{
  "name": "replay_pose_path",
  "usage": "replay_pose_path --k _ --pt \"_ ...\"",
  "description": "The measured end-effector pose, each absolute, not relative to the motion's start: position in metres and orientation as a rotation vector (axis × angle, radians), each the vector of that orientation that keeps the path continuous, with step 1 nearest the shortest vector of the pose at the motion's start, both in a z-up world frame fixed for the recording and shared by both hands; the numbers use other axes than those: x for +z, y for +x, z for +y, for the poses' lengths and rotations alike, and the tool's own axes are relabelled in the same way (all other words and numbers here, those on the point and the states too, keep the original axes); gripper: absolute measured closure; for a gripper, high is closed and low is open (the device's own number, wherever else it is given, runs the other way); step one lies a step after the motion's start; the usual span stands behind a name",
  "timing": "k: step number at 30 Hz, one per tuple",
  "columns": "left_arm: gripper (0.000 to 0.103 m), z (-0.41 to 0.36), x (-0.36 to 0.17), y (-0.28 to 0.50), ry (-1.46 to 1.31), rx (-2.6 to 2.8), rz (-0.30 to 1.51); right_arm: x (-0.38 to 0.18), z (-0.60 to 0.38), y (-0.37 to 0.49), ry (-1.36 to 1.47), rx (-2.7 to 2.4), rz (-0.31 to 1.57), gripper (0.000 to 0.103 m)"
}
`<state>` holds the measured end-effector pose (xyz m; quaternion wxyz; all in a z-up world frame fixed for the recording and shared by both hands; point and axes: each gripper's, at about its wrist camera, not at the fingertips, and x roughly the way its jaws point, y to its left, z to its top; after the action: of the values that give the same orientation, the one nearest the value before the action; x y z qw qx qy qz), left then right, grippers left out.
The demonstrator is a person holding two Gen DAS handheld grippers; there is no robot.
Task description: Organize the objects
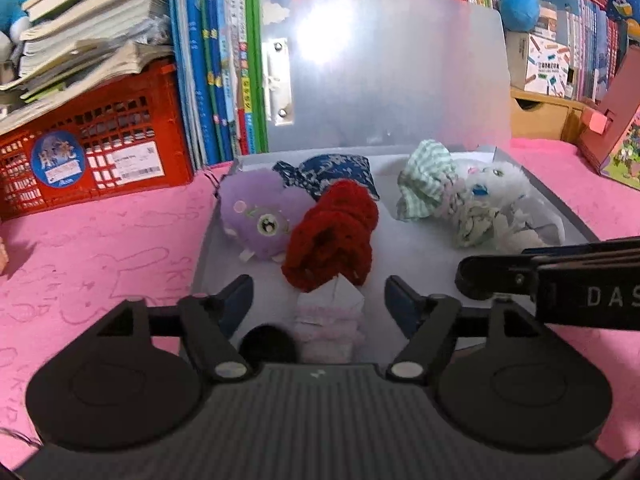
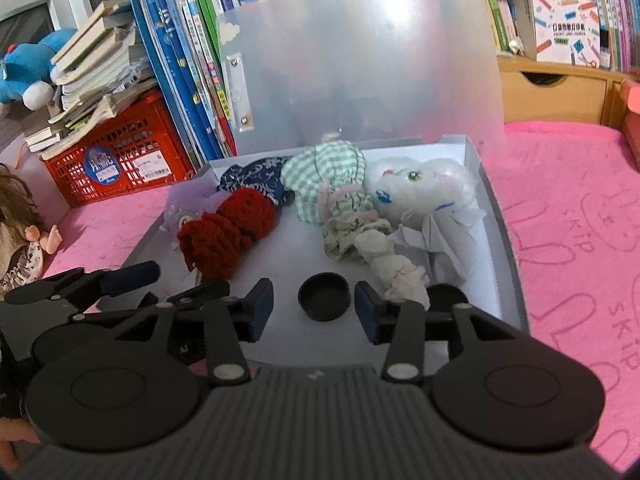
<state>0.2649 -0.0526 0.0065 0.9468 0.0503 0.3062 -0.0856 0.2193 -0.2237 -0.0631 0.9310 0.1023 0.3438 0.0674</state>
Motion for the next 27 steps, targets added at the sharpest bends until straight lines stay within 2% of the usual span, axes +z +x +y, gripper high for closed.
replay_pose_path --k 8,17,19,27 --pt "0.016 -0.05 0.015 0.256 0.107 -0.161 0.601 -0.056 -0.225 0.211 0.192 0.121 0.679 0.034" --pt "0.007 -0.043 0.019 0.252 0.06 -0.133 0.603 -0.051 -0.226 0.205 0.172 0.095 0.658 0.02" --pt "0.006 -0.041 0.019 0.251 0.049 -0.129 0.604 -0.051 -0.226 0.204 0.173 0.086 0.656 0.016" --pt "0.005 -0.037 0.025 0.239 0.029 -0.129 0.605 -0.048 -0.225 0.193 0.147 0.074 0.641 0.013"
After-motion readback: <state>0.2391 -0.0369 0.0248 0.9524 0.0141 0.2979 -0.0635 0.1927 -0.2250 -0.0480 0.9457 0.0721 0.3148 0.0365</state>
